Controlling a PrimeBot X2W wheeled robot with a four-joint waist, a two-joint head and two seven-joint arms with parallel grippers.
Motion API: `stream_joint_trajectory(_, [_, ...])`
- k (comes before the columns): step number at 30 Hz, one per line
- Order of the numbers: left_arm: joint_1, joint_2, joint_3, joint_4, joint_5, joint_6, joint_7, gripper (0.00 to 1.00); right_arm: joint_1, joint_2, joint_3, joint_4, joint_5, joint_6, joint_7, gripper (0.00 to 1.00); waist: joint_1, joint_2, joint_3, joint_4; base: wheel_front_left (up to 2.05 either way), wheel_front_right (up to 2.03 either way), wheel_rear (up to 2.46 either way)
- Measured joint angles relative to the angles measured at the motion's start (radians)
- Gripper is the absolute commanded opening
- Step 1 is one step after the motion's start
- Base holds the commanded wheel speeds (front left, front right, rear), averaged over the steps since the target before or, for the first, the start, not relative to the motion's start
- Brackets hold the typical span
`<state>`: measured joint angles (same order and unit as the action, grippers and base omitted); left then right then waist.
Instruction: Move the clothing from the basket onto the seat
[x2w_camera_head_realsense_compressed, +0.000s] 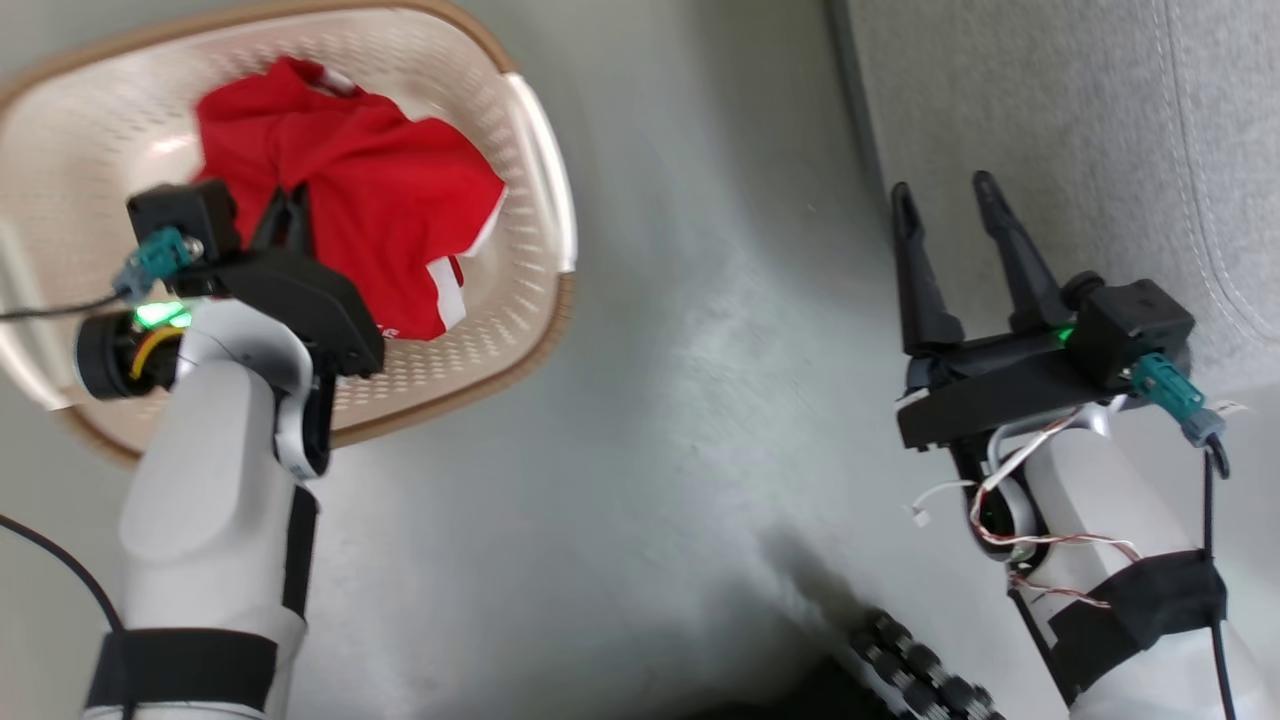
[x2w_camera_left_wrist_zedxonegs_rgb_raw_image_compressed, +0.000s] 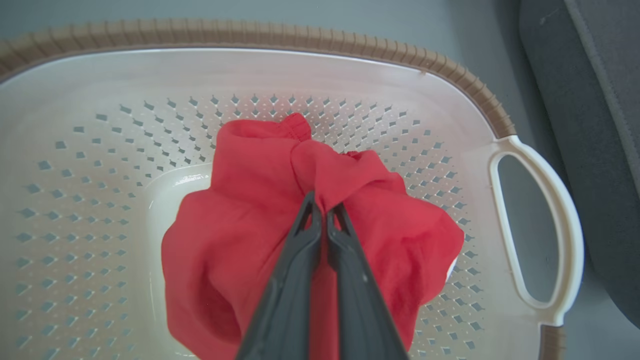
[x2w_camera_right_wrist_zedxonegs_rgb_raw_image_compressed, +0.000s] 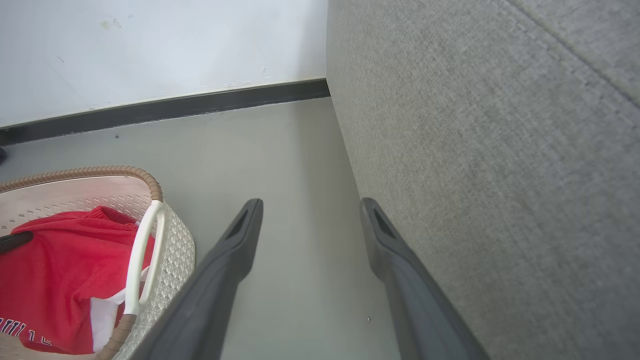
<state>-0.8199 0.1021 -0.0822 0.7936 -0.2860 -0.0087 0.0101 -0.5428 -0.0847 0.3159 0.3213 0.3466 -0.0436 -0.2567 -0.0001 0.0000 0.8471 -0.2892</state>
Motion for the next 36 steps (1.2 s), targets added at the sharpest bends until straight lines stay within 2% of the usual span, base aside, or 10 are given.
stream_joint_trajectory(5, [0.035, -0.030, 0.013, 0.006, -0.030, -0.019, -0.065, 0.00, 0.011, -0.017, -0.036, 0.013, -0.017, 0.004, 0.000, 1.00, 0.0000, 0.0000, -0.066, 0.058, 0.00, 0.00, 0.00])
stream_joint_trajectory(18, [0.148, -0.055, 0.016, 0.007, -0.086, -0.063, -0.212, 0.00, 0.125, -0.056, -0.120, 0.033, -0.048, 0.021, 0.000, 1.00, -0.0001, -0.0001, -0.277, 0.190, 0.00, 0.00, 0.00])
stream_joint_trajectory(27, [0.219, -0.063, -0.015, -0.029, -0.090, -0.086, -0.233, 0.00, 0.177, -0.058, -0.117, 0.038, -0.077, 0.062, 0.000, 1.00, -0.0001, -0.0001, -0.418, 0.245, 0.00, 0.00, 0.00])
stream_joint_trajectory(36, [0.307, -0.066, -0.026, -0.072, -0.098, -0.089, -0.242, 0.00, 0.289, -0.053, -0.147, 0.053, -0.077, 0.072, 0.000, 1.00, -0.0001, -0.0002, -0.554, 0.290, 0.00, 0.00, 0.00])
